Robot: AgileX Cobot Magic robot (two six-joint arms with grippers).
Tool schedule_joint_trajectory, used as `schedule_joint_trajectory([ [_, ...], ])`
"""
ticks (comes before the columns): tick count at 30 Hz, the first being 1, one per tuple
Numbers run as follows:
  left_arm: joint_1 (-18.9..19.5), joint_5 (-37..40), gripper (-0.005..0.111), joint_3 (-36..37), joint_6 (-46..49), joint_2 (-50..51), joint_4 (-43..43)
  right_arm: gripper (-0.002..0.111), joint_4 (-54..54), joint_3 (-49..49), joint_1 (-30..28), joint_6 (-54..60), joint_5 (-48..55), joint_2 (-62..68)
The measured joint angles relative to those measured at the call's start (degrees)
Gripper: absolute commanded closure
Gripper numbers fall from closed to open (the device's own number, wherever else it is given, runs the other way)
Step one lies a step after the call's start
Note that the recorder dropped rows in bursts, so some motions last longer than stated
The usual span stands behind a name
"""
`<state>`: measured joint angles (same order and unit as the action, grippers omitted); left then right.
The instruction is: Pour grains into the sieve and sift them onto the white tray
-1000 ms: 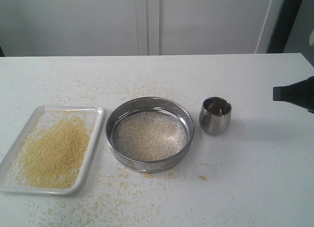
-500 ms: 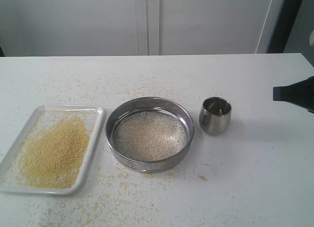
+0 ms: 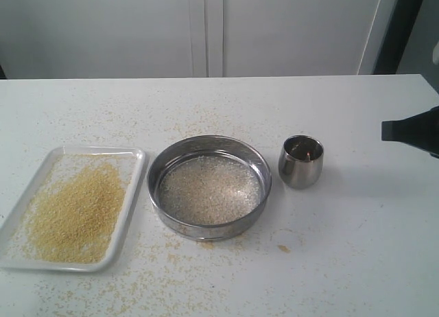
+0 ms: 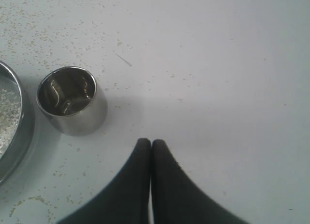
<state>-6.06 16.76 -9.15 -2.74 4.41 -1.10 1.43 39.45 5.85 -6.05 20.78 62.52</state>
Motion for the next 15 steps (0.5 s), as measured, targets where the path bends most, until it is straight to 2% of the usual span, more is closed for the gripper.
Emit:
schedule_joint_trajectory([
  [7, 0.00, -1.78, 0.107, 6.66, 0.00, -3.90, 0.00, 0.108, 0.00, 0.00, 0.00, 0.00, 0.00, 0.00],
  [15, 0.00, -1.88, 0.107, 8.84, 0.00, -4.11, 0.09, 0.108, 0.00, 0.00, 0.00, 0.00, 0.00, 0.00],
])
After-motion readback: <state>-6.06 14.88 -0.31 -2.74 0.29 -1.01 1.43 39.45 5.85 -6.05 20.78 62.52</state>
